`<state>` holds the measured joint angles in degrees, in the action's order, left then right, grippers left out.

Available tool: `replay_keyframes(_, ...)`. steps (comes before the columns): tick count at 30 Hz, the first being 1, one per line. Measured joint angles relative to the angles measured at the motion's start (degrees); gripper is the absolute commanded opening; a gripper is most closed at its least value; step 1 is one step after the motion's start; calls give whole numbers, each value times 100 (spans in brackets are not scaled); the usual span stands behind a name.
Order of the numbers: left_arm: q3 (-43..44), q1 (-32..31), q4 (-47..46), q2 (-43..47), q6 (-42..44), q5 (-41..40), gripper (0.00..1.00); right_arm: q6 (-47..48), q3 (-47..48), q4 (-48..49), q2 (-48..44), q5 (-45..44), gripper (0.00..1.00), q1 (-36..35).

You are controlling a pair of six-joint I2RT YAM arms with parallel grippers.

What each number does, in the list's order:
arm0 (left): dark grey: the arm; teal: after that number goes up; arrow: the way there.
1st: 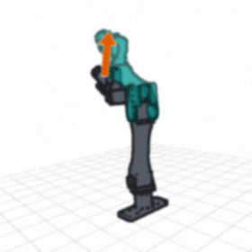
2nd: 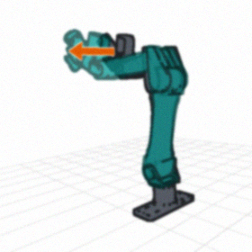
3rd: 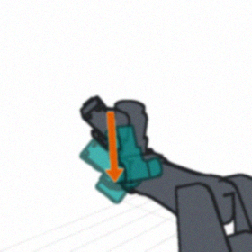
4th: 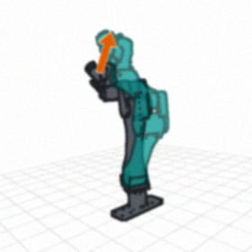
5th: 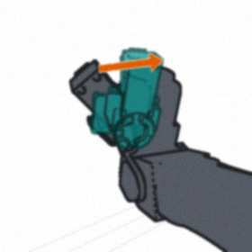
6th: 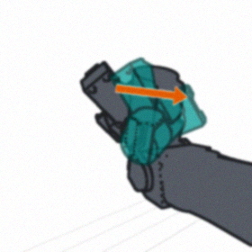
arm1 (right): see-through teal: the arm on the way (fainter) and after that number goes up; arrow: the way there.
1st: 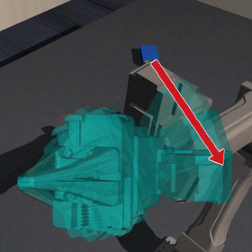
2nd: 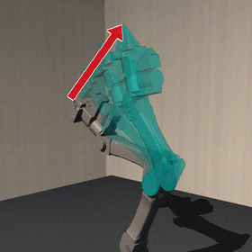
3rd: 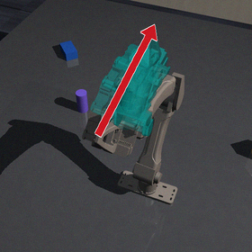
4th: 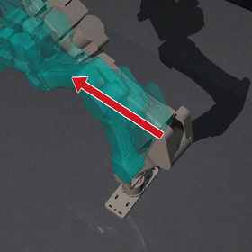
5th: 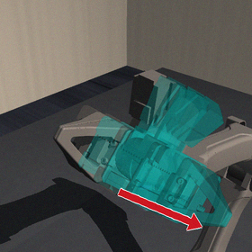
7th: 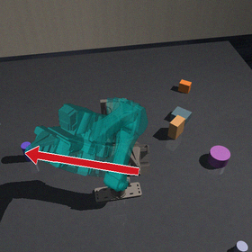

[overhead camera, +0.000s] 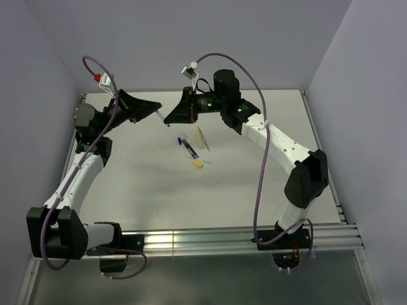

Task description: Insert the pens into the pen caps

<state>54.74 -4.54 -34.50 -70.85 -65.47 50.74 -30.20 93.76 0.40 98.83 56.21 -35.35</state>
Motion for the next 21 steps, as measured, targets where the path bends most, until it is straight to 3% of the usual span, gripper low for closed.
replay_keyframes(2, 0, -59, -101, -9, -111, 39, 16, -17, -37, 7, 0, 4, 0, 2)
replay_keyframes(3, 0, -94, -162, -20, -181, 50, 2, -24, -48, 7, 0, 15, 0, 2)
replay_keyframes(4, 0, -125, -201, -28, -232, 50, 0, -39, -59, 4, 0, 28, 4, 2)
replay_keyframes(6, 0, -153, -249, -44, -284, 59, 0, -94, -79, 24, 0, 61, 23, 13)
replay_keyframes(7, 2, -164, -264, -55, -299, 59, 0, -127, -81, 42, 0, 85, 46, 15)
replay_keyframes(10, 2, -223, -269, -105, -323, 79, 0, -175, -109, 109, 0, 195, 61, 20)
replay_keyframes(14, 2, -304, -258, -153, -323, 107, 0, -173, -118, 144, 0, 345, 62, 20)
replay_keyframes(21, 7, -446, -258, -164, -317, 114, 0, -232, -116, 188, 35, 498, 44, 20)
